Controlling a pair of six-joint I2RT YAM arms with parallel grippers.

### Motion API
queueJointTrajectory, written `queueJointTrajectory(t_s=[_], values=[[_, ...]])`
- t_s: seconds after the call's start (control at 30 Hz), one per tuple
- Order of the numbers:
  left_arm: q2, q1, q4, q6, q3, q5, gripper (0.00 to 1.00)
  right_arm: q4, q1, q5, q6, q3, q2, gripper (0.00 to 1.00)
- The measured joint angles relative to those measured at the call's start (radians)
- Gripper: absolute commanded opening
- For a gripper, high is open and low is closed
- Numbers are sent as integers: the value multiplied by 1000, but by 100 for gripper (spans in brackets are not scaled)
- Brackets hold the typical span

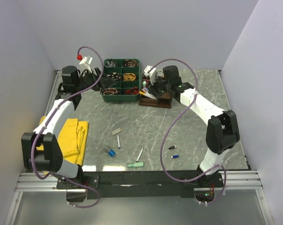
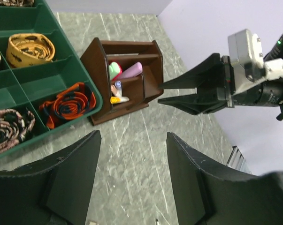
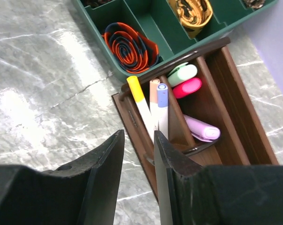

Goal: Sort the stationery into containers
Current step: Pick up the pen from the center of the board.

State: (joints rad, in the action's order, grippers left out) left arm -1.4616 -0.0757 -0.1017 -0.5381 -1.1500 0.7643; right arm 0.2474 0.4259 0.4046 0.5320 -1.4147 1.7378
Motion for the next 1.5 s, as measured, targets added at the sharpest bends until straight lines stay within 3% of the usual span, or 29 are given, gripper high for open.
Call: queueJointTrajectory(t_s=[0.2,0.4,0.57,0.7,0.9,1.1,1.5], values=[[64,-12,117,56,3,-49,65,22,2,44,-44,39,-29,39],[154,-93,327,191,65,-167,68,92,16,182,-53,277,-293,45],[227,-181,454,269,169,-248,61,126,31,245,-158,379,-487,47],[289,-200,538,225,264,-327,48,125,32,242,-244,519,-610,48],[280,-240,614,122,304,-452,44,132,33,203,-366,637,-707,50],[183,-344,653,69,303,-520,36,124,32,186,-454,639,-764,53],[55,-400,713,18,303,-584,39,75,5,172,-517,639,-819,55]])
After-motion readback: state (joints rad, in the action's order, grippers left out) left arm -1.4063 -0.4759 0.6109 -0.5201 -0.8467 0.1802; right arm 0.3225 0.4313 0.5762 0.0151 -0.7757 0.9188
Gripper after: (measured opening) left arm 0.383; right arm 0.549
